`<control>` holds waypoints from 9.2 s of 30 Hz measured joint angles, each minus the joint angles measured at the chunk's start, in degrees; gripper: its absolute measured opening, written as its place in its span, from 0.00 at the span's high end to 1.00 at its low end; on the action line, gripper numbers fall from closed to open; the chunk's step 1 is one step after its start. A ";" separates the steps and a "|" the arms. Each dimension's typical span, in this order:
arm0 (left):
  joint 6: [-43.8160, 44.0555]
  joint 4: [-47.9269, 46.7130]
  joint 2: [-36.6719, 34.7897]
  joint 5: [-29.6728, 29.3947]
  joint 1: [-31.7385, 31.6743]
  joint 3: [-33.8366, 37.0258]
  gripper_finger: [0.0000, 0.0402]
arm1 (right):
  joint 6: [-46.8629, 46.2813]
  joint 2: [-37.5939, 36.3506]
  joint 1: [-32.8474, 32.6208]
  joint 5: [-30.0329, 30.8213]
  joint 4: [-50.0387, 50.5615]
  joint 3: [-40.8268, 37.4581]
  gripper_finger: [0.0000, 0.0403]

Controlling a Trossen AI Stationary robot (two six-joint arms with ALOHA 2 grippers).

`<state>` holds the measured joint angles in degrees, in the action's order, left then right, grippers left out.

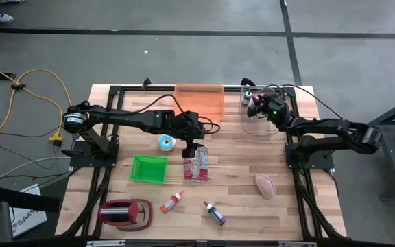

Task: Pick & Place Food Item
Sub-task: Put the orange food coloring bottle into the transparent bin

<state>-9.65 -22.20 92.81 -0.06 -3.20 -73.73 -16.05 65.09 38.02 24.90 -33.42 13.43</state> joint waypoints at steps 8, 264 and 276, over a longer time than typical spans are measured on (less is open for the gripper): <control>0.04 -0.02 0.00 -0.01 0.00 0.00 0.42 | 1.02 -4.44 -0.04 -8.61 -3.33 0.00 0.71; 32.17 -3.83 4.59 -14.42 22.64 -0.26 0.62 | 13.54 14.13 -58.20 -9.03 4.42 18.51 0.71; 30.34 -2.00 4.61 -14.49 22.25 -0.26 0.62 | 14.30 14.13 -57.77 -12.17 2.05 18.51 0.58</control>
<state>20.69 -24.20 97.43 -14.55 19.05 -74.00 -1.75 79.22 -19.75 12.72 -31.37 31.94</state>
